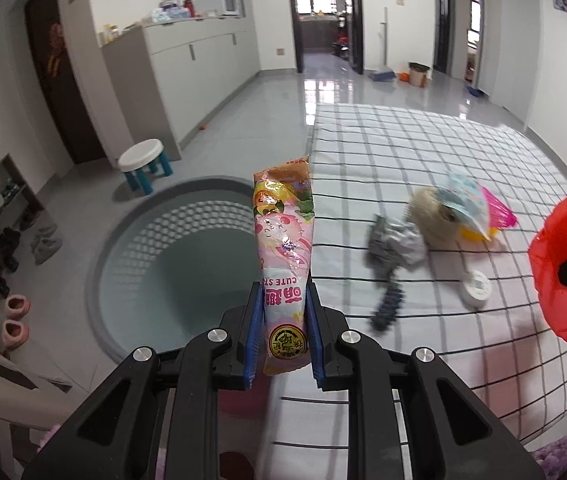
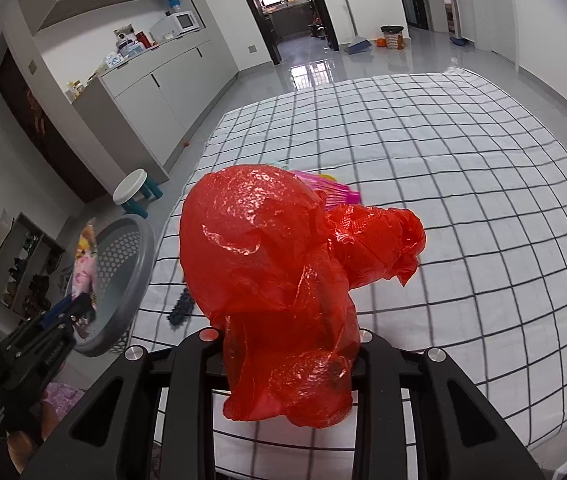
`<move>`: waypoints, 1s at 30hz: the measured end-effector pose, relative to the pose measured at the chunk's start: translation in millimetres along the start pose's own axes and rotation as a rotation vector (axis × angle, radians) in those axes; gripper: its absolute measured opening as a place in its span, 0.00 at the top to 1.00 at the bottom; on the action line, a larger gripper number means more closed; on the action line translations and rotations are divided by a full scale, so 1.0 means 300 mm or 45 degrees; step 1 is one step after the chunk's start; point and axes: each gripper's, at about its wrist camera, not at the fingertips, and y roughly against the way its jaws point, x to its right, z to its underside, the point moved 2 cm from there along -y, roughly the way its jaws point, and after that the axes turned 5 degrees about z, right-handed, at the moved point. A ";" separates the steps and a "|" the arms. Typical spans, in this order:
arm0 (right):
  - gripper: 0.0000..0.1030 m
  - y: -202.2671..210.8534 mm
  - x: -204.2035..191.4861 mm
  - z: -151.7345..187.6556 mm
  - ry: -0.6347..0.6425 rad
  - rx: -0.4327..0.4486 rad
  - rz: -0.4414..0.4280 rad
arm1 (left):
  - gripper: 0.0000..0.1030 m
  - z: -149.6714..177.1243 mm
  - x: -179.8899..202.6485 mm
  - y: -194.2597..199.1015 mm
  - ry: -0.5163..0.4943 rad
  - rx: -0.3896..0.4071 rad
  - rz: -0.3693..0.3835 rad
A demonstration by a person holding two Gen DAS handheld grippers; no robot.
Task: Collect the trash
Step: 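Carry the wrapper and red bag over the grey basket with both tools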
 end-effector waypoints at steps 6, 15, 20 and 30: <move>0.73 -0.018 -0.151 -0.016 0.086 -0.002 -0.026 | 0.80 -0.013 -0.155 0.022 0.056 0.020 -0.062; 0.73 -0.092 -0.432 -0.051 0.241 -0.065 -0.151 | 0.80 -0.058 -0.357 0.010 0.122 0.021 -0.109; 0.73 -0.136 -0.598 -0.103 0.317 -0.074 -0.219 | 0.80 -0.083 -0.433 0.001 0.130 0.026 -0.123; 0.73 -0.272 -0.828 -0.157 0.397 -0.114 -0.300 | 0.80 -0.120 -0.560 -0.067 0.169 0.001 -0.119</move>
